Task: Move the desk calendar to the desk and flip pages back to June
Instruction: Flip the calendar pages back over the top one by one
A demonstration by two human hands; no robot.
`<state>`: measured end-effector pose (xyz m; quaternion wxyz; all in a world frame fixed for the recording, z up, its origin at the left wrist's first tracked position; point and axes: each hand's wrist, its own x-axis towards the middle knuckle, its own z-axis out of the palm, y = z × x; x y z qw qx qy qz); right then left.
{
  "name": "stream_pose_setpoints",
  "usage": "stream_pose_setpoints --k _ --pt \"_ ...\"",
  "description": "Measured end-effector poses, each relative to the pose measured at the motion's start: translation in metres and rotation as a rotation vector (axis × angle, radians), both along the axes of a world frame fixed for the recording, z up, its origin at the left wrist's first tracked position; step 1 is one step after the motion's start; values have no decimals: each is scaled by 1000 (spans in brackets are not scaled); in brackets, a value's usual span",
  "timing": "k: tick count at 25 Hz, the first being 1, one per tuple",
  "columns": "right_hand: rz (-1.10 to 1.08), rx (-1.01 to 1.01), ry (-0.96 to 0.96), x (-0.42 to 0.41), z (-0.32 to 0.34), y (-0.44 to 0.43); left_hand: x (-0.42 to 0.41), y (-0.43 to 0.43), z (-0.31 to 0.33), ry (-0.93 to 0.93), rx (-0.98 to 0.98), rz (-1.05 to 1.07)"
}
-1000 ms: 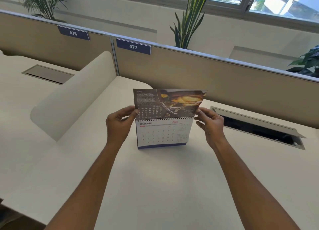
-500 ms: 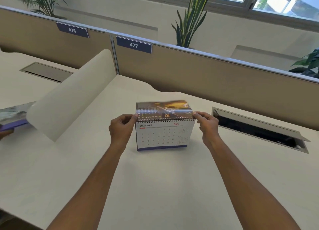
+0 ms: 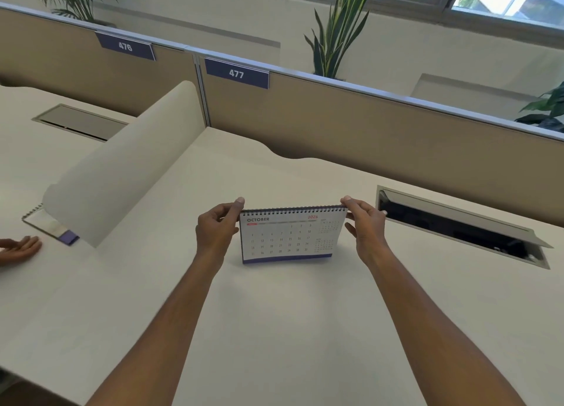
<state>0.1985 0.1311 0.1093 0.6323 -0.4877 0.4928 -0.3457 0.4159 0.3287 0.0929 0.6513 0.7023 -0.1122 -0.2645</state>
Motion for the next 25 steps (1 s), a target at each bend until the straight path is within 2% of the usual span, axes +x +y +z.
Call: stream_pose_setpoints --k 6,10,16,21,25 --pt "13 -3 -53 -4 -6 6 -6 3 -7 -31 -46 0" --pt "-20 17 -37 -3 -12 9 -8 0 -8 49 -36 18" --pt "-146 44 25 -23 -50 23 -24 17 -41 71 46 247" --pt "-113 41 169 -33 -77 36 -45 35 -67 100 129 212" --pt "-132 61 171 -31 -85 44 -56 38 -76 64 167 182"
